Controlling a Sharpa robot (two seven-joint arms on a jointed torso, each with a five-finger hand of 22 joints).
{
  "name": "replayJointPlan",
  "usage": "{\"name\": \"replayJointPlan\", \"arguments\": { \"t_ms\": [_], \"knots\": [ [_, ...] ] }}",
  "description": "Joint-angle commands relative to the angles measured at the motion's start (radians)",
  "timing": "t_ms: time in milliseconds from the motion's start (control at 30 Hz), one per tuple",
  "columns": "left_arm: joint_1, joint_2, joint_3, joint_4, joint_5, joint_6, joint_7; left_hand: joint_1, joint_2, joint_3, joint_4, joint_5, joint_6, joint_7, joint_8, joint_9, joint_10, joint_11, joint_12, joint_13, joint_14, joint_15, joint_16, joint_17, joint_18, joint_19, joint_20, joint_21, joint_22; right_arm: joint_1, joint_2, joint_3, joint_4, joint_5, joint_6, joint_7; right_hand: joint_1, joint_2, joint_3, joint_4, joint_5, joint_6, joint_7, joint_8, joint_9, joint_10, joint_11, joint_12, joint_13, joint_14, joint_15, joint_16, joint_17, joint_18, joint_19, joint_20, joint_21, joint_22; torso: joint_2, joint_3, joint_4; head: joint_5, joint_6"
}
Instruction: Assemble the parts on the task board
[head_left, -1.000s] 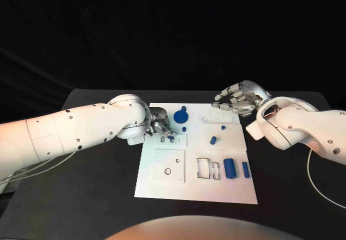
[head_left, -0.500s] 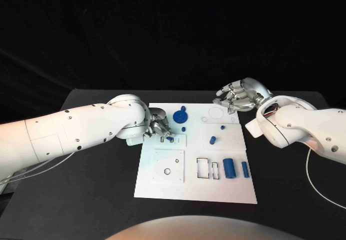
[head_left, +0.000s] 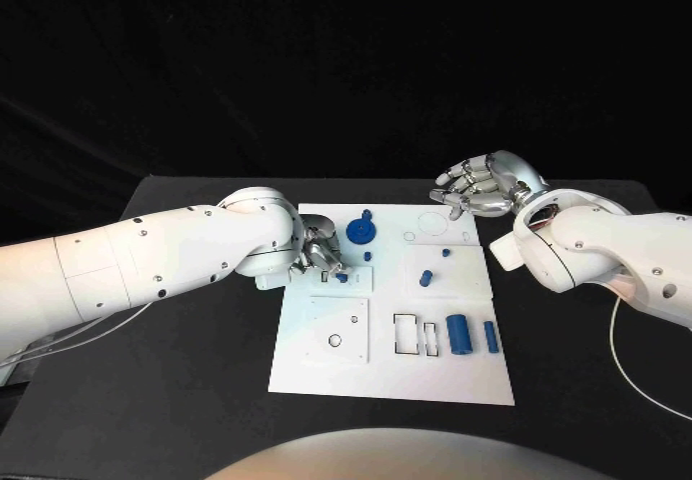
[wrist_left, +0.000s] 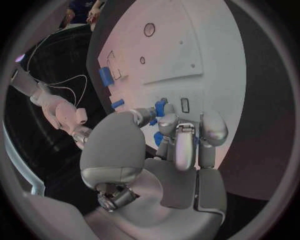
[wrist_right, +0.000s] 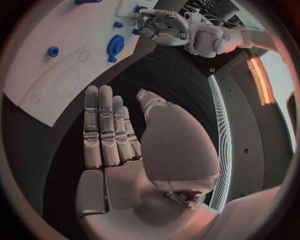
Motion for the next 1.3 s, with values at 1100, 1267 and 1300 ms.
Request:
{"name": "replayJointPlan", "arguments": {
  "t_ms": [1100, 1267, 1300],
  "knots": [
    [-0.001, 0.004, -0.001, -0.003, -0.021, 0.042, -0.011, -0.009, 0.003, 0.222, -0.215, 0.01, 0.008, -0.005, 0.001, 0.001, 0.01, 0.0, 0.002, 0.002, 0.066, -0.01, 0.004, 0.106, -0.02, 0.01, -0.003, 0.008, 0.005, -0.005, 0.002, 0.0, -0.002, 0.034, -0.004, 0.024, -0.006, -0.019, 0.008, -0.001, 0.0, -0.025, 0.005, 0.014, 0.001, -0.009, 0.014, -0.007, -0.051, -0.004, 0.011, -0.042, 0.002, 0.01, 0.007, 0.012, -0.033, -0.038, -0.001, 0.0004, -0.0007, 0.004, -0.009],
    [-0.001, 0.003, -0.001, -0.001, -0.023, 0.045, -0.012, -0.012, 0.003, 0.226, -0.217, 0.013, 0.01, -0.005, 0.001, 0.001, 0.013, 0.0, 0.004, 0.005, 0.066, -0.01, 0.004, 0.107, -0.021, 0.012, -0.003, 0.009, 0.007, -0.005, 0.001, 0.0, -0.002, 0.035, -0.003, 0.024, -0.005, -0.018, 0.008, -0.001, 0.0, -0.026, 0.005, 0.014, 0.001, -0.009, 0.014, -0.007, -0.051, -0.004, 0.011, -0.042, 0.002, 0.01, 0.007, 0.012, -0.033, -0.038, 0.0, 0.0006, -0.0016, 0.004, -0.011],
    [-0.001, 0.003, -0.001, -0.001, -0.023, 0.045, -0.012, -0.012, 0.003, 0.226, -0.217, 0.013, 0.01, -0.005, 0.001, 0.001, 0.013, 0.0, 0.004, 0.005, 0.066, -0.01, 0.004, 0.107, -0.021, 0.012, -0.003, 0.009, 0.007, -0.005, 0.001, 0.0, -0.002, 0.035, -0.003, 0.024, -0.005, -0.018, 0.008, -0.001, 0.0, -0.026, 0.005, 0.014, 0.001, -0.009, 0.014, -0.007, -0.051, -0.004, 0.011, -0.042, 0.002, 0.01, 0.007, 0.012, -0.033, -0.038, -0.001, 0.0003, -0.0012, 0.004, -0.011]
  ]
}}
